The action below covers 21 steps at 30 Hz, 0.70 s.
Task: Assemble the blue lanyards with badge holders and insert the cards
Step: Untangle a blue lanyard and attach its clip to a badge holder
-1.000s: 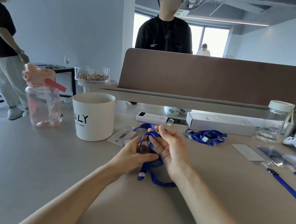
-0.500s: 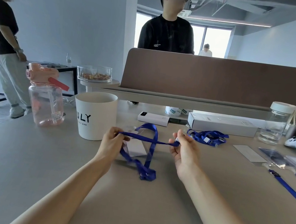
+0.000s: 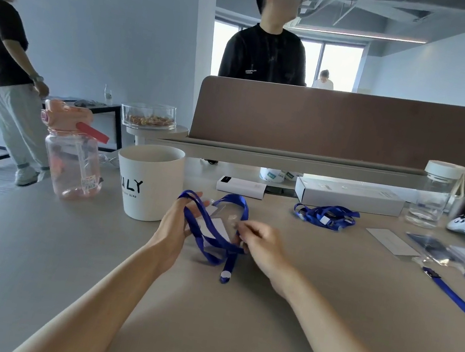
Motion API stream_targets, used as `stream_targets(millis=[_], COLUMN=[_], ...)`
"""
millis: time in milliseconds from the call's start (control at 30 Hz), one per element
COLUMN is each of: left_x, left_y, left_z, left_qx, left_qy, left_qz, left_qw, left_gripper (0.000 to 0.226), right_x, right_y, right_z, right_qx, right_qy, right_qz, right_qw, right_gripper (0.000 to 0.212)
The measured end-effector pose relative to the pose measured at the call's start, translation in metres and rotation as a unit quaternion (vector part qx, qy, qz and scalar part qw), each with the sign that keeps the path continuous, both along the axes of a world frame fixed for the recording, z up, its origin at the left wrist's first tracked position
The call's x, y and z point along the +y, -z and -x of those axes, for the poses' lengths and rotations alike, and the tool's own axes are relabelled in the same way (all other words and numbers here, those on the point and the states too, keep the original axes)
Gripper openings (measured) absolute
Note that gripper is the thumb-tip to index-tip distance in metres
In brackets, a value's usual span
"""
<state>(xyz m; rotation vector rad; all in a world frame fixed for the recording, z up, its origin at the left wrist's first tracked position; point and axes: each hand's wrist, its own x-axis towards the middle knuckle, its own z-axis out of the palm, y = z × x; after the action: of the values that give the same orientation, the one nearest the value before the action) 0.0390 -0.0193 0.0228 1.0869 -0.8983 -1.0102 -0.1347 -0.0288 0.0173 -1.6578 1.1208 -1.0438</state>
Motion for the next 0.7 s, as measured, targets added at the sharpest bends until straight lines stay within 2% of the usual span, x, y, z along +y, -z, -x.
stream_targets(millis=[167,300,433,500,600,700], left_x=[0.002,0.001,0.005,0.007,0.007,0.006], left_y=[-0.001,0.001,-0.002,-0.005,-0.003,-0.002], left_z=[0.002,0.005,0.008,0.010,0.011,0.009], left_qx=[0.000,-0.033,-0.034,-0.041,-0.046,-0.032], left_qy=[0.060,0.087,0.112,0.128,0.139,0.141], left_qz=[0.045,0.048,0.064,0.066,0.075,0.078], left_qw=[0.997,0.995,0.991,0.989,0.986,0.986], left_gripper=[0.036,0.035,0.034,0.032,0.037,0.042], right_x=[0.009,0.016,0.017,0.015,0.012,0.012], right_y=[0.000,0.002,0.002,0.005,0.008,0.007], right_z=[-0.006,-0.011,-0.011,-0.010,-0.008,-0.006], right_qx=[0.103,0.223,0.331,0.354,0.357,0.340], right_qy=[-0.097,-0.108,-0.058,-0.028,0.002,0.007], right_qz=[0.067,0.115,0.170,0.188,0.199,0.199], right_qw=[0.988,0.962,0.926,0.916,0.913,0.919], right_gripper=[0.021,0.045,0.063,0.057,0.033,0.031])
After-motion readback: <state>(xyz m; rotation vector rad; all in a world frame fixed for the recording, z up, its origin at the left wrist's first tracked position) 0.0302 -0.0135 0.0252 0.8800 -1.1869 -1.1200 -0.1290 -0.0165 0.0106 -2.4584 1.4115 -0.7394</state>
